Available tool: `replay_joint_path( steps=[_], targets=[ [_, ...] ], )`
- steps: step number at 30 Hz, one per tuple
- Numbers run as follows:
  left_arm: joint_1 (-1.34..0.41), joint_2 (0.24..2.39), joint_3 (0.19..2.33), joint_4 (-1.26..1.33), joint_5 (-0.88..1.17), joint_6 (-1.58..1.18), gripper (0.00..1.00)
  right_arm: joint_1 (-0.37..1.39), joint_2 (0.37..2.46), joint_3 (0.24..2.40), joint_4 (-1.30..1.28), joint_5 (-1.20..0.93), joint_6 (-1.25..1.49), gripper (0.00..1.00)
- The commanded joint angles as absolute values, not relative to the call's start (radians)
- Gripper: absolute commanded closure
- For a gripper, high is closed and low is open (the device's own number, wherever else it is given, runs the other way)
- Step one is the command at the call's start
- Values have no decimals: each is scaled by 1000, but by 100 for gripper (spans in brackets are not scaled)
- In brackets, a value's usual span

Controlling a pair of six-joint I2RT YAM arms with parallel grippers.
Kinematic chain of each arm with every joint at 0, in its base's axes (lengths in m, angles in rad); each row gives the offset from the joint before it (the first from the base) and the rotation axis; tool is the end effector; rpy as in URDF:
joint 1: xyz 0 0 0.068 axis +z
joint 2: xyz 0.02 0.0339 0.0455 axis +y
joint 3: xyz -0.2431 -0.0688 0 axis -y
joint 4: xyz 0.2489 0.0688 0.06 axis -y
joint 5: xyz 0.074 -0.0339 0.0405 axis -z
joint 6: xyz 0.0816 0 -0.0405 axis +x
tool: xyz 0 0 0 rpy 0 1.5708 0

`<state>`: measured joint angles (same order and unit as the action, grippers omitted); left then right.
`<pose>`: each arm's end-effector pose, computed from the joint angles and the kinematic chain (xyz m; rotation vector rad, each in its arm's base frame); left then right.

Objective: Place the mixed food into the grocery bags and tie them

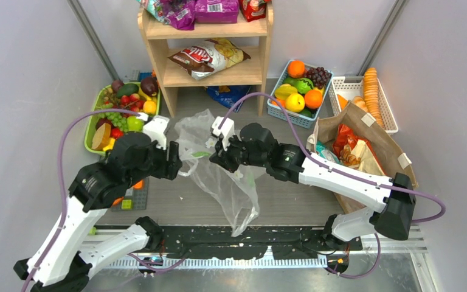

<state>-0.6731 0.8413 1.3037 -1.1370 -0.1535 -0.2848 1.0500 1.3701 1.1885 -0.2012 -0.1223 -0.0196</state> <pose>0.1444 -0.0992 0.3629 0.3536 2.2310 -0.3460 0.1759 0.3267 0.3079 -1.1096 1.7080 0.7856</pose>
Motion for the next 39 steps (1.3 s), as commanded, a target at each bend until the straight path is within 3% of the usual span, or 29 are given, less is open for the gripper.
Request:
replay_joint_path(
  steps=[1, 11, 17, 22, 28, 39],
  targets=[
    [-672, 789, 1275, -1017, -343, -339, 35, 1032, 1338, 1260, -179, -139, 165, 95],
    [-671, 568, 998, -593, -73, -481, 11, 994, 1315, 1272, -168, -148, 305, 95],
    [-671, 578, 940, -571, -102, -618, 18, 989, 1304, 1259, -148, -142, 331, 95],
    [-671, 526, 814, -476, -56, -676, 33, 977, 1295, 1252, -128, -152, 350, 95],
    [-670, 454, 709, -432, -53, -773, 38, 959, 1293, 1238, -104, -165, 367, 95],
    [-671, 405, 632, -270, -61, -742, 56, 950, 1313, 1234, -100, -187, 372, 95]
  ],
)
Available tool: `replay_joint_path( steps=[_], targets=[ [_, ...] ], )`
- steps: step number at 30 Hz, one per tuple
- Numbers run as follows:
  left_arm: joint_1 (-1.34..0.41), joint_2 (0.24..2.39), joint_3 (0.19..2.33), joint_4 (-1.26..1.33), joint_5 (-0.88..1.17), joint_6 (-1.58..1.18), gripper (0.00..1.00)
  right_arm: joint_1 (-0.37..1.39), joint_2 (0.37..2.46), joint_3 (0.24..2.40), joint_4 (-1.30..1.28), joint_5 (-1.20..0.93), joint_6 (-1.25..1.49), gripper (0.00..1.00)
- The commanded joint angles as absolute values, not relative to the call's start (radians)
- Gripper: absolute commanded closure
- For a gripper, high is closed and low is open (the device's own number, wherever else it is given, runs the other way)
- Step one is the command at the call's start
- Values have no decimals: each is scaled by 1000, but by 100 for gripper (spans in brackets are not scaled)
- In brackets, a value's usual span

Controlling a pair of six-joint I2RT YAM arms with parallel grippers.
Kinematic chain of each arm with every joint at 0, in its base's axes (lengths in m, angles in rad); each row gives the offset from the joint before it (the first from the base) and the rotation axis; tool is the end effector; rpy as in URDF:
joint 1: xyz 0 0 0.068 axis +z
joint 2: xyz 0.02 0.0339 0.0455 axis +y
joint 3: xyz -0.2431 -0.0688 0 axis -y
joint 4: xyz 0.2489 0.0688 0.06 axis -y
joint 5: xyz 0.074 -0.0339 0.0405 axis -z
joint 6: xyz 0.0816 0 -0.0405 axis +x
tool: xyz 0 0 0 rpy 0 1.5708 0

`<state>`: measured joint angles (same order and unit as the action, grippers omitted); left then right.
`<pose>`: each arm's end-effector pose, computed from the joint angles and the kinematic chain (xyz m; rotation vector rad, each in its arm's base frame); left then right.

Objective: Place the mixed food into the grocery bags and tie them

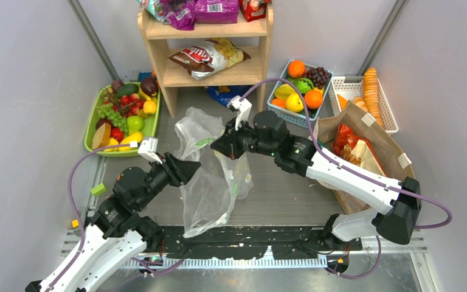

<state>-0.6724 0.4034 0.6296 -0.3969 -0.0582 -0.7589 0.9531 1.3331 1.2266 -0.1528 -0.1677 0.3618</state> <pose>0.1428 -0.1076 0.2968 -0.1252 1.8447 -0.9810 0.2008 0.3062 0.3434 -0.6928 1.8393 1.0526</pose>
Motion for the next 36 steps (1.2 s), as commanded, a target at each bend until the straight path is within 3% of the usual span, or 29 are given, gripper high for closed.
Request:
replay_joint_path(
  steps=[1, 5, 10, 14, 18, 24, 25, 27, 28, 30, 32, 36],
  targets=[
    [-670, 406, 633, -265, -63, -732, 56, 950, 1314, 1233, -99, -188, 371, 95],
    [-671, 397, 631, -249, -88, -714, 60, 948, 1322, 1232, -100, -193, 372, 95],
    [-670, 381, 634, -274, -151, -695, 71, 944, 1329, 1233, -100, -201, 374, 95],
    [-672, 381, 655, -298, -174, -663, 100, 939, 1331, 1232, -101, -202, 374, 95],
    [-670, 432, 816, -477, -213, -547, 100, 926, 1336, 1239, -177, -171, 348, 95],
    [-670, 661, 1251, -922, -302, -325, 100, 883, 1357, 1279, -379, 13, 210, 93],
    [-672, 707, 1322, -985, -312, -299, 100, 882, 1374, 1307, -404, 89, 168, 90],
    [-670, 799, 1452, -1115, -339, -276, 100, 881, 1412, 1367, -481, 170, 112, 66],
    [-671, 838, 1508, -1164, -344, -275, 100, 881, 1426, 1405, -531, 186, 98, 42],
    [-671, 909, 1592, -1224, -333, -277, 100, 887, 1465, 1435, -576, 203, 64, 23],
    [-671, 931, 1649, -1240, -309, -287, 100, 897, 1473, 1432, -586, 213, 40, 17],
    [-669, 921, 1706, -1227, -281, -310, 100, 900, 1480, 1376, -580, 252, 34, 15]
  ],
)
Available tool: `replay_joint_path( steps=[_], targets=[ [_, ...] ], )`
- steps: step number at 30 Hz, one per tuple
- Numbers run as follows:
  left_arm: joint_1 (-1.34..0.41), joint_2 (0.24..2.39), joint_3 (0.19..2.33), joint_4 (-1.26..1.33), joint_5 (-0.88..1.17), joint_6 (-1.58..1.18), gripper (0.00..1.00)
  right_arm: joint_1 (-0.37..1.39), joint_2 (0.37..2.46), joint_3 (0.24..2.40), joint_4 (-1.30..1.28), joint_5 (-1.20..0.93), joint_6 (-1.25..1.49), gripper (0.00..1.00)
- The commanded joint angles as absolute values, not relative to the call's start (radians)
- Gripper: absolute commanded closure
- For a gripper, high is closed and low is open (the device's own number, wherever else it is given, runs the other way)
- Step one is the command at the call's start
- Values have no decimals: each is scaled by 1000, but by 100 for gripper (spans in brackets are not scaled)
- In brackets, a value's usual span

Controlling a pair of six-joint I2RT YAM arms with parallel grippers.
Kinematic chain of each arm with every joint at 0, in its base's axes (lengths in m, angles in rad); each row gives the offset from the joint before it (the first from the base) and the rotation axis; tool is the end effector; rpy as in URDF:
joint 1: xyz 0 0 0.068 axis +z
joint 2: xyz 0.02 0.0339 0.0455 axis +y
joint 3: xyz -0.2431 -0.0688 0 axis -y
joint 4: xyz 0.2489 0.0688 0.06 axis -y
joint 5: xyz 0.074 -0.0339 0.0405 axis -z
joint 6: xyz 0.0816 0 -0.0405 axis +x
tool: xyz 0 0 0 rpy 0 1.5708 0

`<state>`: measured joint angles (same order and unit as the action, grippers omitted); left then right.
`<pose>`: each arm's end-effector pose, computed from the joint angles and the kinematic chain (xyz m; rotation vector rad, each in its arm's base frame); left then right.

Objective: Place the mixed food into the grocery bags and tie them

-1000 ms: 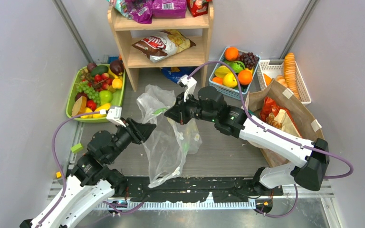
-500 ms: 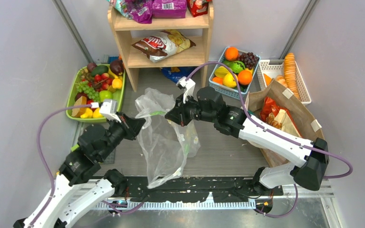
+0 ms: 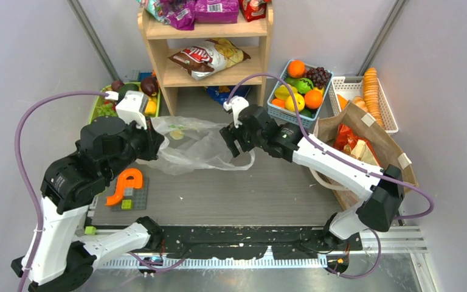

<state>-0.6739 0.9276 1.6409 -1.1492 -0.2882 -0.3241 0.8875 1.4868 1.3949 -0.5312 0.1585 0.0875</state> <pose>0.1404 -0.0824 0.4520 0.1656 1.9982 -0.3546 0.2489 0.2854 0.3024 -0.7771 2.0690 0.3755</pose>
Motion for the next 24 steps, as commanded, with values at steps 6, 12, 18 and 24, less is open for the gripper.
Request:
replay_joint_path(
  steps=[6, 12, 18, 24],
  targets=[
    [-634, 919, 1779, -1286, -370, -312, 100, 850, 1465, 1307, -605, 313, 100, 18],
    [-573, 876, 1739, -1242, -280, -318, 100, 769, 1370, 1210, -525, 117, 146, 17],
    [-569, 866, 1682, -1211, -278, -327, 100, 765, 1318, 1163, -468, -29, 197, 13],
    [-558, 848, 1598, -1110, -141, -365, 100, 825, 1288, 1063, -205, -295, 312, 12]
  ],
)
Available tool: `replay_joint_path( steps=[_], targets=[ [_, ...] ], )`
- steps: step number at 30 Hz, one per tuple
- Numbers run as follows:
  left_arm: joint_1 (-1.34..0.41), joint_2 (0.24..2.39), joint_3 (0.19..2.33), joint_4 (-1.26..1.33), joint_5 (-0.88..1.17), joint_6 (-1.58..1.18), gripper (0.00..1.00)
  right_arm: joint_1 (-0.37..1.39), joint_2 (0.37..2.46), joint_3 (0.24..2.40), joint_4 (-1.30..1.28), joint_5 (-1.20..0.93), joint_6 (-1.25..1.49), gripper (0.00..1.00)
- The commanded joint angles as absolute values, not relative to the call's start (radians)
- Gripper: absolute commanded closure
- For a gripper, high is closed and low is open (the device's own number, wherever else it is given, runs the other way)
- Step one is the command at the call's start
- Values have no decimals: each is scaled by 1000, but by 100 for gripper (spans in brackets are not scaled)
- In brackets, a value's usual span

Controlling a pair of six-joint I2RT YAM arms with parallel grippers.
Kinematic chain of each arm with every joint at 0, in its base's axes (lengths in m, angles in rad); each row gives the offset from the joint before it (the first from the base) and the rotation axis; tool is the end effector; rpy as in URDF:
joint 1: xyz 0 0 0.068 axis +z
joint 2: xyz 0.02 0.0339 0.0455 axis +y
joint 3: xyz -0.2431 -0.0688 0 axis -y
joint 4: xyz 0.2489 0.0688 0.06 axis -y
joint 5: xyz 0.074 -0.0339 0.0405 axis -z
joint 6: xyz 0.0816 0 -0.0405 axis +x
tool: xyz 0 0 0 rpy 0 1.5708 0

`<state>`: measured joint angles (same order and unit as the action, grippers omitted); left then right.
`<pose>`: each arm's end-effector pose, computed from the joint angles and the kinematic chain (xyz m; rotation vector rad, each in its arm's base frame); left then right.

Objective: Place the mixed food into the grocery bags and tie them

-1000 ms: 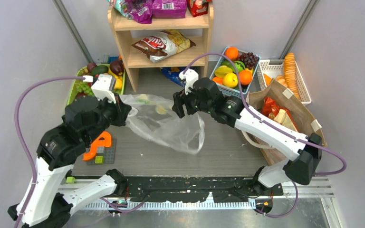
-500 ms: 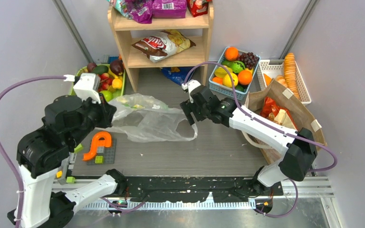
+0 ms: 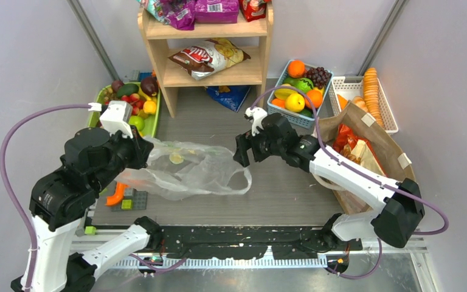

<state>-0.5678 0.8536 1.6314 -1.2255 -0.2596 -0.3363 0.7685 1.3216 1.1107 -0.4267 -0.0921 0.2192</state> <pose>0.1236 -0.0540 0.4479 0.0682 2.0154 -0.3163 0.2398 0.2422 0.2632 -0.6700 2.1824 0.6375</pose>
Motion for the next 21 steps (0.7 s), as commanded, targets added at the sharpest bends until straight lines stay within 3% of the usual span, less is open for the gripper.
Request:
replay_joint_path(
  steps=[1, 5, 11, 21],
  targets=[
    [-558, 854, 1590, -1094, -96, -377, 100, 841, 1296, 1073, -195, -272, 304, 11],
    [-558, 871, 1586, -1048, 50, -404, 100, 896, 1376, 1147, -202, -202, 260, 10],
    [-555, 865, 1605, -1058, 17, -398, 100, 910, 1458, 1152, -176, -216, 236, 8],
    [-552, 901, 1585, -1061, 19, -382, 100, 928, 1215, 1017, -65, -149, 222, 11]
  ],
)
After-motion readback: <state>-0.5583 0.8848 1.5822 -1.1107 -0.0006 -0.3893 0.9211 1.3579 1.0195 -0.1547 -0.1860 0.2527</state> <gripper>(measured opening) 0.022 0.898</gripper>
